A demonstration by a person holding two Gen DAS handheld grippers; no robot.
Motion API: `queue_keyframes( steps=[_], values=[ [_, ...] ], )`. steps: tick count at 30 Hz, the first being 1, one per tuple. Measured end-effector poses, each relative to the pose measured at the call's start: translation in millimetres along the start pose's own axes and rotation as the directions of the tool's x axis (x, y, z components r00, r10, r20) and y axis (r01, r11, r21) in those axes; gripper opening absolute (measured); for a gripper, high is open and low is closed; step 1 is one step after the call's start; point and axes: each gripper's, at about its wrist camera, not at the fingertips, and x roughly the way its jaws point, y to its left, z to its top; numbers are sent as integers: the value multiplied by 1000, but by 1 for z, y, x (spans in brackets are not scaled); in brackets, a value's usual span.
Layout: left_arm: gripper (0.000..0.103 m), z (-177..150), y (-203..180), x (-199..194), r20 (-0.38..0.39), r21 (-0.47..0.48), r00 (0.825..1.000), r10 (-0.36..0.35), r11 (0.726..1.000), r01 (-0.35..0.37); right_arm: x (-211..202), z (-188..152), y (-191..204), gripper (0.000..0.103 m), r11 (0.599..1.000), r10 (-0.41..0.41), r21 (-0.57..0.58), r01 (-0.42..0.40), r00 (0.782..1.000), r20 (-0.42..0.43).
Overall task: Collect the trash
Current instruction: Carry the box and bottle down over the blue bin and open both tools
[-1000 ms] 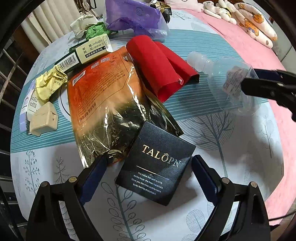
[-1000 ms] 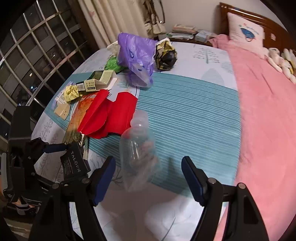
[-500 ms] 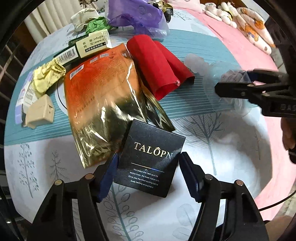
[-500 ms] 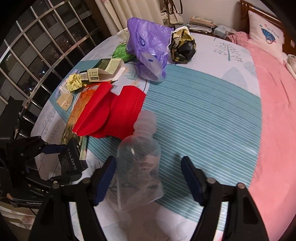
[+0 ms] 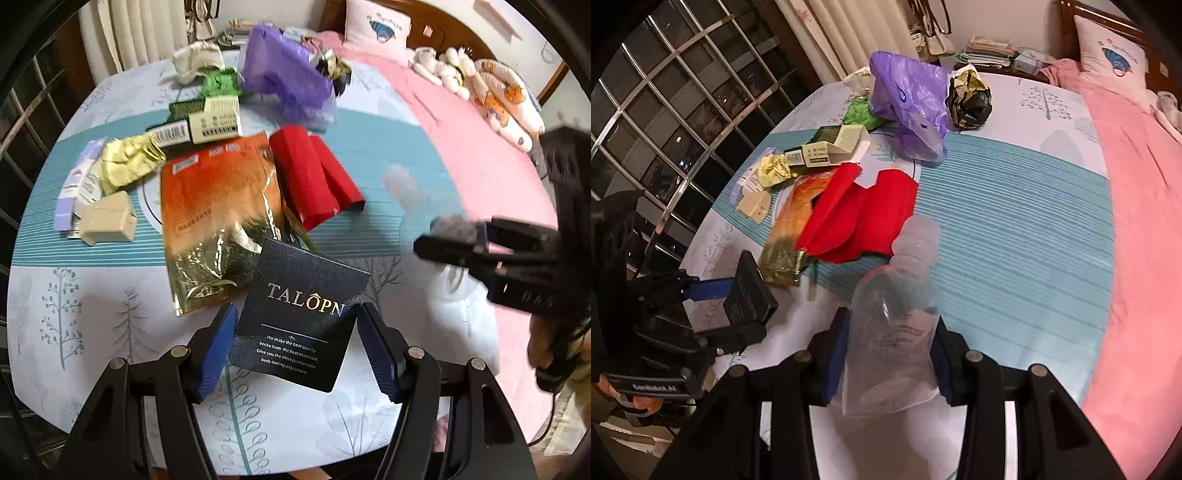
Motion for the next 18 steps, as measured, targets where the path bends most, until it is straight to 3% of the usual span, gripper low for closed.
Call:
queue_keyframes(
  steps=[11, 18],
  values=[
    [65, -27, 20, -67, 106, -20, 993, -53, 998, 56, -26, -31, 57, 41, 999, -23, 44, 21, 998, 56],
    [65, -62, 50, -121, 140, 14, 986, -87, 996, 86, -51, -57, 116, 41, 993, -55, 107, 41, 989, 135]
  ],
)
